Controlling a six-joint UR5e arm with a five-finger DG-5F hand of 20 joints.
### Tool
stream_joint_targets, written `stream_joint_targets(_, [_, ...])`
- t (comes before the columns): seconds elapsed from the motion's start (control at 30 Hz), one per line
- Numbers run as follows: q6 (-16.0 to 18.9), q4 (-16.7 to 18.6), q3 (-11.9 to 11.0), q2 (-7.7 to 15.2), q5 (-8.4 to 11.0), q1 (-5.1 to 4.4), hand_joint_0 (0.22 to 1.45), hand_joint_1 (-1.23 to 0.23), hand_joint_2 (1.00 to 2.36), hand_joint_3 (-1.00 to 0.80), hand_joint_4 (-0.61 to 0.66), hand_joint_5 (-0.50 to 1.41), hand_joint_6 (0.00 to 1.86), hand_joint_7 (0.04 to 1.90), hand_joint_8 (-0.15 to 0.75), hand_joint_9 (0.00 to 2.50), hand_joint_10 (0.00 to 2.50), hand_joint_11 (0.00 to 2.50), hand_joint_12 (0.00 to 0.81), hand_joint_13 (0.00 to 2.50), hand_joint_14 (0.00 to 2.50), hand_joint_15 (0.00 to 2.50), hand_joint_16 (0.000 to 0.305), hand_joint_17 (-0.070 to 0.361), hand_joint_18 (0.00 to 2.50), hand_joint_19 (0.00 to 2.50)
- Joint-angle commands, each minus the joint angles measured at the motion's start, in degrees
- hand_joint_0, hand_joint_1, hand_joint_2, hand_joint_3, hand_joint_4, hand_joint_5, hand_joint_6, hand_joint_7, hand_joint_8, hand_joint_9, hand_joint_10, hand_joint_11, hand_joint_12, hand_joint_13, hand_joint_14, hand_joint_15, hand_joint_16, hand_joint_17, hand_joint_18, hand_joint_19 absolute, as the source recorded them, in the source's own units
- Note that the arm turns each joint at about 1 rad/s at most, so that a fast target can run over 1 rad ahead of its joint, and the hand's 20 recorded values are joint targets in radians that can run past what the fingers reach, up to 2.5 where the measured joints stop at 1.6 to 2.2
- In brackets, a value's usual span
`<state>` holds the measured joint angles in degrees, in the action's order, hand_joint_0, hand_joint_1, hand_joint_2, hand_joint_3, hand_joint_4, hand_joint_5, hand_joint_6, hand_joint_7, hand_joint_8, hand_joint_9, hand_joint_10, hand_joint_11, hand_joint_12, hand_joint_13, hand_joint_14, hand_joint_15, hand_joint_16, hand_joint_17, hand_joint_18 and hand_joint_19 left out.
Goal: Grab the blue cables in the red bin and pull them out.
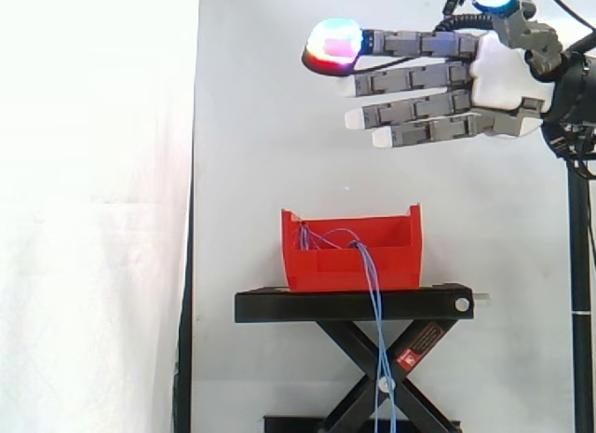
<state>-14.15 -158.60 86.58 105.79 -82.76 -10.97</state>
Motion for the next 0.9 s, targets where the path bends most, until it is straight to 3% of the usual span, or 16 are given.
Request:
stream_joint_targets(0.0, [-0.3,0.04,-0.01,0.74,-0.21,-0.11,0.75,-0.68,1.0,-1.0,0.14,0.1,0.01,0.17,0.204,0.0,0.0,0.17,0.33,0.0,0.01,0.25,0.052,0.116,0.0,0.4])
stream_joint_targets(0.33, [-0.39,-0.13,0.08,3.02,0.14,-0.11,0.76,-0.67,1.0,-1.0,0.14,0.13,0.01,0.19,0.209,0.03,0.0,0.18,0.328,0.0,0.01,0.26,0.052,0.117,0.0,0.42])
stream_joint_targets(0.47, [-1.36,-2.24,-0.01,3.99,0.05,-0.11,0.76,-0.68,1.0,-1.0,0.15,0.16,0.01,0.2,0.209,0.03,0.0,0.17,0.329,0.0,0.01,0.26,0.051,0.116,0.0,0.42])
stream_joint_targets(0.5, [-2.5,-3.65,-0.01,4.25,-0.12,-0.2,0.76,-0.68,1.0,-1.0,0.15,0.16,0.01,0.2,0.209,0.03,0.0,0.17,0.327,0.0,0.01,0.25,0.051,0.116,0.0,0.42])
stream_joint_targets(0.87, [-12.08,-2.51,-0.01,4.17,-0.12,-0.81,0.76,-0.68,1.0,-1.0,0.16,0.18,0.01,0.21,0.211,0.04,0.0,0.18,0.327,0.0,0.01,0.26,0.051,0.115,0.0,0.43])
